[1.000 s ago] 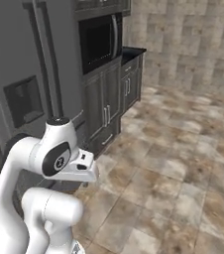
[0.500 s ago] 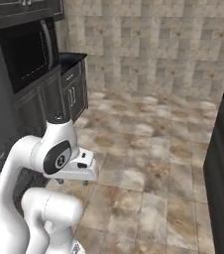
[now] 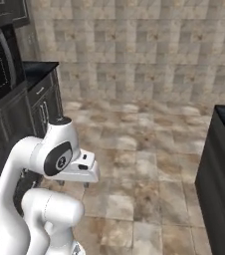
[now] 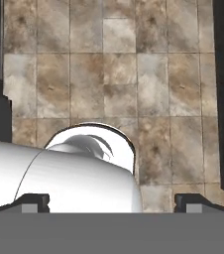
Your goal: Pick up the metallic utensils from the counter and place them in the open drawer. Make sure not to pick up any wooden utensils.
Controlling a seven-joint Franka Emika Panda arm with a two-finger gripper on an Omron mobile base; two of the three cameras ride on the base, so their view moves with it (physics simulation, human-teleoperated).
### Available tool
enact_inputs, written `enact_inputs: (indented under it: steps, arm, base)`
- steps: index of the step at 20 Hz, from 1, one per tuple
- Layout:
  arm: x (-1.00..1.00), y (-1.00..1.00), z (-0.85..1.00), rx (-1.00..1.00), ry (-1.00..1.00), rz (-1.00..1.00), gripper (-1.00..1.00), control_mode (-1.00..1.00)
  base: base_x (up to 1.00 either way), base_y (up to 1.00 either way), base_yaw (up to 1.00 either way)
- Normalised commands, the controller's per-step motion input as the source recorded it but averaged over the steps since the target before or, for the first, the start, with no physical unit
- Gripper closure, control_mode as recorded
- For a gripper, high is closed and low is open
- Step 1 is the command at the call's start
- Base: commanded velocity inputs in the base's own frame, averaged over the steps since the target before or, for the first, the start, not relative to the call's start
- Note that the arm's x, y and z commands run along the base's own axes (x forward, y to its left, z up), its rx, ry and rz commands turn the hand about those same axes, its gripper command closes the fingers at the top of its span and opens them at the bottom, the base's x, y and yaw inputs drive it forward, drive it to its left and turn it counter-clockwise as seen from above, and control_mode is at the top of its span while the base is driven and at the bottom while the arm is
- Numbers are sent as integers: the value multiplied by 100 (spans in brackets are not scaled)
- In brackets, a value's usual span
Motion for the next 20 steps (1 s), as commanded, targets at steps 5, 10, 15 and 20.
enact_inputs:
  steps: [5, 10, 15, 20]
  arm:
    - [0, 0, 0, 0, 0, 0, -100, 100]
    - [0, 0, 0, 0, 0, 0, -100, 100]
    - [0, 0, 0, 0, 0, 0, -100, 100]
    - [0, 0, 0, 0, 0, 0, -100, 100]
  base:
    - [100, 33, -19]
    - [100, 1, -32]
    - [100, 0, -40]
    - [100, 9, -42]
